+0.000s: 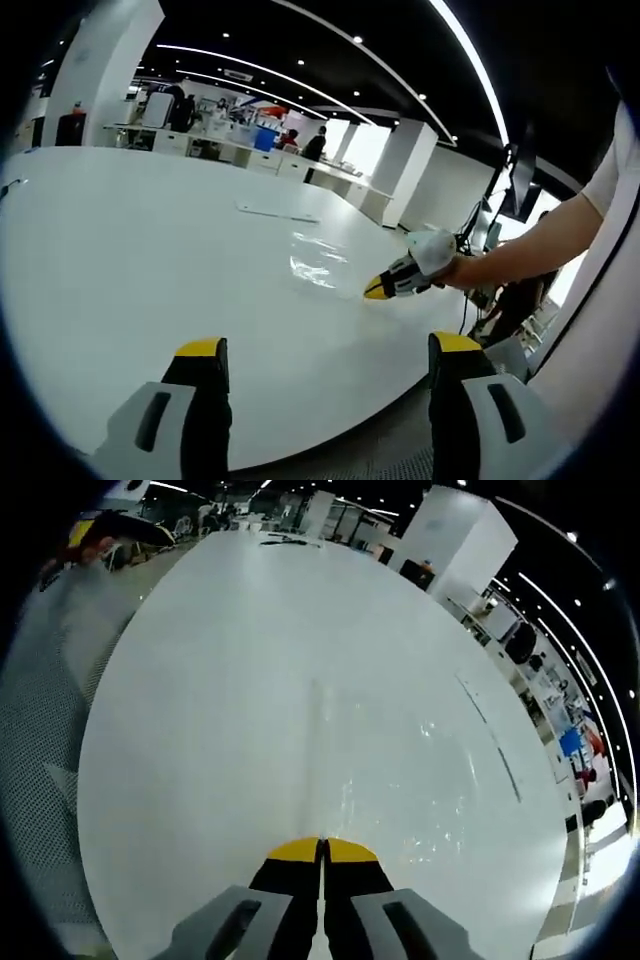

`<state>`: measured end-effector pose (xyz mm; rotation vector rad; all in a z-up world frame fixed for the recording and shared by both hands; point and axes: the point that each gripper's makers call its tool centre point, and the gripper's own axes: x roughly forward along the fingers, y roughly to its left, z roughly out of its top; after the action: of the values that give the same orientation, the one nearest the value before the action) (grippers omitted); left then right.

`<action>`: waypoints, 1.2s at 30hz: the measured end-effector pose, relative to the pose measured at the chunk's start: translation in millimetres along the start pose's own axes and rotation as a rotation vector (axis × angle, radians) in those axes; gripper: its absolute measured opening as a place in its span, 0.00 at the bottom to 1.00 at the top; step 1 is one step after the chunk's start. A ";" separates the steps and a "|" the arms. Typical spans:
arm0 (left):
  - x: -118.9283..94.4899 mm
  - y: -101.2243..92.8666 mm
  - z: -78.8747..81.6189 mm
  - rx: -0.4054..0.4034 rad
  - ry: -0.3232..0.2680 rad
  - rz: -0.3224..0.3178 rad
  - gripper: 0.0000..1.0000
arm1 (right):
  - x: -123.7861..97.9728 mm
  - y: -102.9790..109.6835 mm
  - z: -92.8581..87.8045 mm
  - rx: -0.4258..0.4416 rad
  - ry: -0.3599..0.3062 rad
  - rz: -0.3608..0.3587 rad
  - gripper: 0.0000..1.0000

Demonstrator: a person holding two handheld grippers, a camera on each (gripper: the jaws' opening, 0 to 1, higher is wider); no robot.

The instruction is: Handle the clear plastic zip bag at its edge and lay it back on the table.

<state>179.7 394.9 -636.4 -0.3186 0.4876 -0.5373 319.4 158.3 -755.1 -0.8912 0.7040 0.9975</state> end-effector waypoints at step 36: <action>12.0 -44.3 23.5 0.468 0.174 -0.129 0.59 | -104.2 12.1 71.9 -0.204 -0.154 -0.009 0.00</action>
<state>182.8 355.9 -602.7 0.1470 0.4955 -0.7891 275.2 182.9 -638.4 -0.9810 0.4729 1.1308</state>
